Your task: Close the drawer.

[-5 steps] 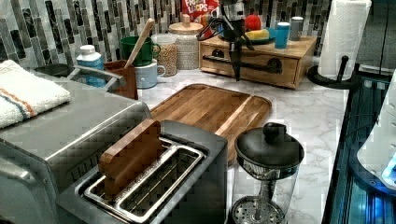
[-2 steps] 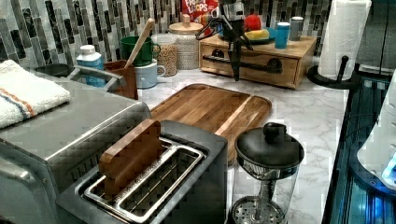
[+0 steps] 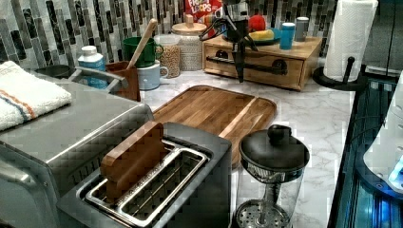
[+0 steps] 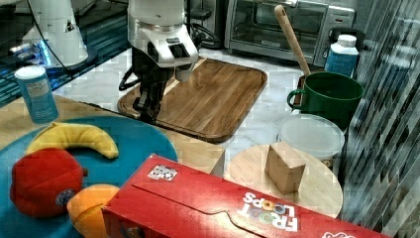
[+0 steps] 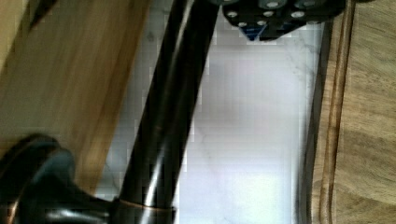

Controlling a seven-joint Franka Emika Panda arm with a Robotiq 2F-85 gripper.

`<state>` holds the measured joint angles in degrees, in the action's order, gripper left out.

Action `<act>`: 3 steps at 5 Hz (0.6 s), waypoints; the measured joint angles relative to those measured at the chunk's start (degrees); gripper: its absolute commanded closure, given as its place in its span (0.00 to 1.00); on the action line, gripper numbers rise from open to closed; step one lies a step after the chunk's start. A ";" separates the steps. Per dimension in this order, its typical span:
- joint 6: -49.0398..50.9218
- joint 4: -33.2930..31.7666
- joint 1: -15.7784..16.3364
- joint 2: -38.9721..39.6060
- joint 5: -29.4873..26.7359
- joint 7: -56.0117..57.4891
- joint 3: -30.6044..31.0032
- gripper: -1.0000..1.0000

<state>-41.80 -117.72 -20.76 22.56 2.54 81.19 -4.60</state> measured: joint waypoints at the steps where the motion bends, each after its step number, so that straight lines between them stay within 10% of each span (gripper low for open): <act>1: -0.28 0.00 -0.04 0.01 -0.02 0.00 0.02 1.00; 3: -0.08 0.22 -0.22 0.13 -0.76 0.00 0.05 1.00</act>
<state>-41.88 -117.50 -20.98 22.69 1.78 81.19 -4.55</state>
